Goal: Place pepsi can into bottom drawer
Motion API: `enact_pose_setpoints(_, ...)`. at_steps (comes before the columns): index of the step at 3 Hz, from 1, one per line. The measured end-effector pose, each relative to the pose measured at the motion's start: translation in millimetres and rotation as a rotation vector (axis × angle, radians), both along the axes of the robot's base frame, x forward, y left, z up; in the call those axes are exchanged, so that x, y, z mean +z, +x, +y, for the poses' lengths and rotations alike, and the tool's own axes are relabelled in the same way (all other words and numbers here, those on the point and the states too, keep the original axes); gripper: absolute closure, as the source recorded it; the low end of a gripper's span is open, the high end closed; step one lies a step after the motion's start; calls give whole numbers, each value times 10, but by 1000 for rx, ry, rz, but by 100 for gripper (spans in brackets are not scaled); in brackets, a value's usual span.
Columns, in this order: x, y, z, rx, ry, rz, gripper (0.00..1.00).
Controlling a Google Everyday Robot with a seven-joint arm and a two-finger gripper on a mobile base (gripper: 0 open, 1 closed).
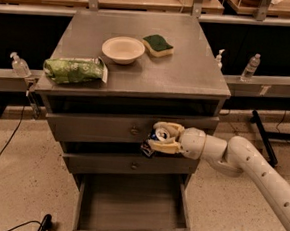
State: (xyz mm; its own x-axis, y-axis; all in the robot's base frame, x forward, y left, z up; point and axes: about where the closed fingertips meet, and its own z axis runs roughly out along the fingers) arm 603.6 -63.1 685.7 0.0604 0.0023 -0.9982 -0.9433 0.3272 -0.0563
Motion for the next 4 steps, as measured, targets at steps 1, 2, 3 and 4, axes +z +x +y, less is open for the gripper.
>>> enact_pose_setpoints(1,-595,-34,-91,71,-3,57,100)
enact_pose_setpoints(2,-1047,-135,-265,116,-13,133,100)
enact_pose_setpoints(3,-1063,-140,-266,117,-12,131,100)
enact_pose_setpoints(4,-1521,-269,-332,154,-1,86,100)
